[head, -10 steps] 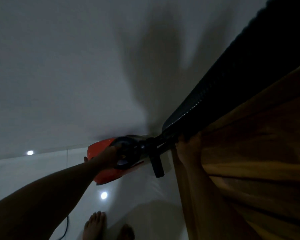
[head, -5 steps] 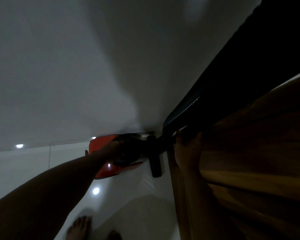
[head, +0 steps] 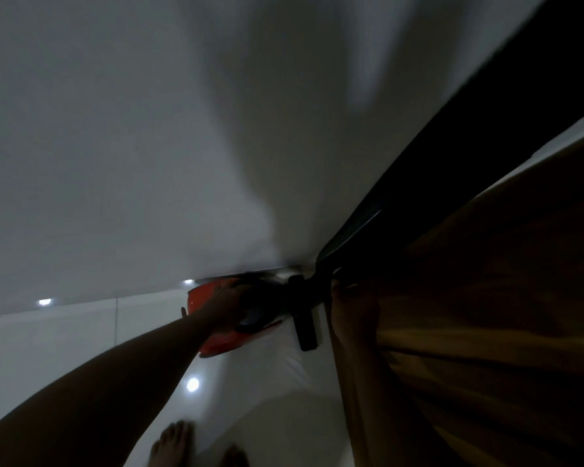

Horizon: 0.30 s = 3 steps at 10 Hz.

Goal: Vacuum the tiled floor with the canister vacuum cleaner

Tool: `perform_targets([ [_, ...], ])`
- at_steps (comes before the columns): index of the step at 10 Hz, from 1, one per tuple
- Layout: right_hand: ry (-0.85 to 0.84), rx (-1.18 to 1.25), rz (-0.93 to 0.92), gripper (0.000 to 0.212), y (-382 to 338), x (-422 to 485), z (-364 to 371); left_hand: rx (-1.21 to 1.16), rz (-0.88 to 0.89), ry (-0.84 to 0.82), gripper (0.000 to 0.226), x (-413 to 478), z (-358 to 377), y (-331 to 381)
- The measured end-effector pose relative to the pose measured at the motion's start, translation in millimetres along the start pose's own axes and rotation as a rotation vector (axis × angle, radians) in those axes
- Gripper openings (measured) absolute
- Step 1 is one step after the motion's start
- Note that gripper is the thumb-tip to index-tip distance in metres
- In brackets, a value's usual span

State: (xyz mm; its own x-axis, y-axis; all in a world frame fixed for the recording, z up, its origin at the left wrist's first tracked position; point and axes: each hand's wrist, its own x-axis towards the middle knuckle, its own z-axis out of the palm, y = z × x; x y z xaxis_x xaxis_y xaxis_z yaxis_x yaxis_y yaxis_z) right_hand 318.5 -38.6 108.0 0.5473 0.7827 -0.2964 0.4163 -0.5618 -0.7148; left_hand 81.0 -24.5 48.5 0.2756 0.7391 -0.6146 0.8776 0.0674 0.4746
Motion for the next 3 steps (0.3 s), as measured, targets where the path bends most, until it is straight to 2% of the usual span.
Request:
perform_targets([
  [1, -0.103, -0.008, 0.015, 0.057, -21.1, -27.3, -24.4, 0.058, 0.005, 0.038, 0.07, -40.4, -35.0, 28.4],
  [2, -0.083, -0.035, -0.066, 0.056, -51.4, -62.1, -56.8, -0.015, 0.02, 0.051, 0.075, -85.8, -66.5, 56.1],
  [3, -0.058, -0.004, -0.044, 0.053, -91.3, -96.1, -100.6, -0.018, -0.002, 0.091, 0.082, -133.9, -107.5, 88.8],
])
